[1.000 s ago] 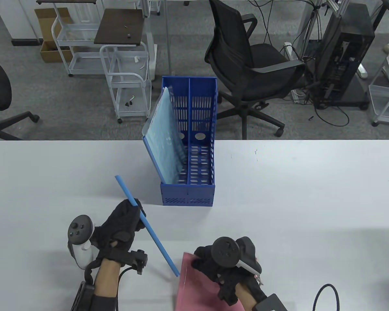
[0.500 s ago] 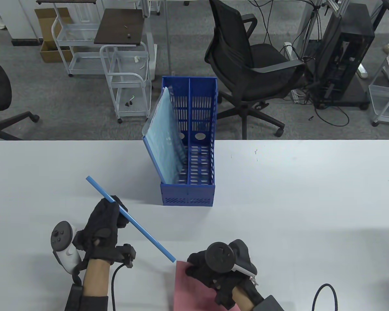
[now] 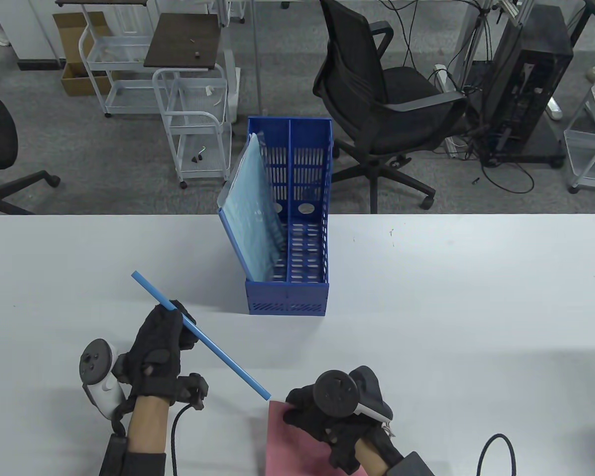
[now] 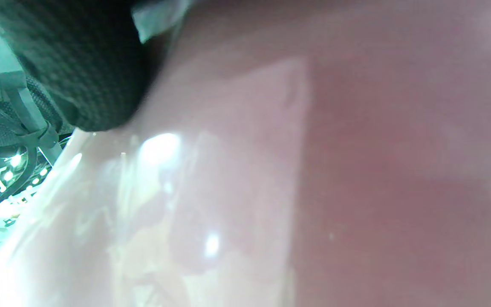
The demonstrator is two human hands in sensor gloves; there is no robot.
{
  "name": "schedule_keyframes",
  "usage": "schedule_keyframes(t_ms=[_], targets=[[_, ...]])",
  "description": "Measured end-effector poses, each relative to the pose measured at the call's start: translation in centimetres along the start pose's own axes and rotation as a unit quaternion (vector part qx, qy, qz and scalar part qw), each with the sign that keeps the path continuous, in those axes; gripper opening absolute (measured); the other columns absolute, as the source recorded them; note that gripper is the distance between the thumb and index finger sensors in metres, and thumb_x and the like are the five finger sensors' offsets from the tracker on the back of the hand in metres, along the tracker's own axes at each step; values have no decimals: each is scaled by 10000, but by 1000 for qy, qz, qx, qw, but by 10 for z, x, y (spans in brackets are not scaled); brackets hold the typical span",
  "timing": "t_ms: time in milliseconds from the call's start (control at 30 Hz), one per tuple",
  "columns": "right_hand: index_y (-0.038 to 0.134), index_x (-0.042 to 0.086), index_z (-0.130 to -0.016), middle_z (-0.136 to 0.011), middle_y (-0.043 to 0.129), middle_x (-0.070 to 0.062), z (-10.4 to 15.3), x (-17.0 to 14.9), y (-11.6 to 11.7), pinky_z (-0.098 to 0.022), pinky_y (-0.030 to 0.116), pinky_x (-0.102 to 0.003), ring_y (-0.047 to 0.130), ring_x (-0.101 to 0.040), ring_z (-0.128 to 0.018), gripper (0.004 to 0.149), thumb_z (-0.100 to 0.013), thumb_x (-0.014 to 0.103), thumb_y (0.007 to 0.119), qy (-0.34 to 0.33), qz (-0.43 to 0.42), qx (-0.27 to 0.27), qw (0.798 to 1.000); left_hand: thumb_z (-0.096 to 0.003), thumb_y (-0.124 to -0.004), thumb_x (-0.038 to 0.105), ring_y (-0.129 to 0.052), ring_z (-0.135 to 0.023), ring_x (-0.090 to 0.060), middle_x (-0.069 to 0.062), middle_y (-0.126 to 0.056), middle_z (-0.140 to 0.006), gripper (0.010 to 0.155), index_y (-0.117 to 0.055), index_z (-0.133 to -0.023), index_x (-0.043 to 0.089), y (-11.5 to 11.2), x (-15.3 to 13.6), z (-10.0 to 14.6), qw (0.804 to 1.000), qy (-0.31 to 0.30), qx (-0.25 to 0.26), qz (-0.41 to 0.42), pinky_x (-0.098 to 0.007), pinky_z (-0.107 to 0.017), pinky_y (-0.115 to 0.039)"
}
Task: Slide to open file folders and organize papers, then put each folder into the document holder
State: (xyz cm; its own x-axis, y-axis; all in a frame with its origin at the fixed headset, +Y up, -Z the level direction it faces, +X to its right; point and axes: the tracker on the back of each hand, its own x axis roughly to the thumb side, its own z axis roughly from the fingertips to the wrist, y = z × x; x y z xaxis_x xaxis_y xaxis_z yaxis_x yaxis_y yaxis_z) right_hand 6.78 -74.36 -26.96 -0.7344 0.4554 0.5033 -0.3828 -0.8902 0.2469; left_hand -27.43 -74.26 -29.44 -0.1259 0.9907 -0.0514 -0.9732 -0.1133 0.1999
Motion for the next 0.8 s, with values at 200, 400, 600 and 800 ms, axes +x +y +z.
schedule_keyframes(t_ms=[200, 400, 600, 800], targets=[[959, 218, -636, -431, 1061, 6, -1, 3, 2, -347, 895, -389, 1016, -169, -265, 424, -308, 476, 886, -3, 8, 13, 1000, -462, -797, 441, -1045, -460, -174, -45, -947, -751, 488, -843, -895, 223, -11, 6, 0, 999, -10, -41, -29, -407, -442, -890], [959, 218, -638, -432, 1061, 5, -2, 8, 3, -352, 895, -389, 1017, -168, -270, 421, -311, 473, 883, -8, 14, 26, 1000, -460, -808, 440, -1056, -446, -167, -42, -962, -742, 481, -861, -889, 227, -46, 15, 6, 984, -26, -102, -140, -402, -438, -898], [961, 221, -634, -428, 1060, 9, -3, 2, 1, -352, 896, -387, 1016, -164, -267, 419, -311, 474, 878, 2, -2, 27, 1000, -456, -814, 445, -1074, -431, -146, -25, -982, -740, 480, -876, -884, 238, -102, 3, 18, 946, -16, -190, -261, -385, -437, -917], [972, 222, -620, -406, 1064, 13, -2, -9, -4, -339, 902, -375, 1016, -153, -249, 412, -313, 477, 869, 40, -6, 2, 999, -449, -820, 444, -1082, -408, -139, -31, -994, -721, 483, -889, -877, 232, -130, -14, 23, 917, -8, -228, -326, -378, -423, -928]])
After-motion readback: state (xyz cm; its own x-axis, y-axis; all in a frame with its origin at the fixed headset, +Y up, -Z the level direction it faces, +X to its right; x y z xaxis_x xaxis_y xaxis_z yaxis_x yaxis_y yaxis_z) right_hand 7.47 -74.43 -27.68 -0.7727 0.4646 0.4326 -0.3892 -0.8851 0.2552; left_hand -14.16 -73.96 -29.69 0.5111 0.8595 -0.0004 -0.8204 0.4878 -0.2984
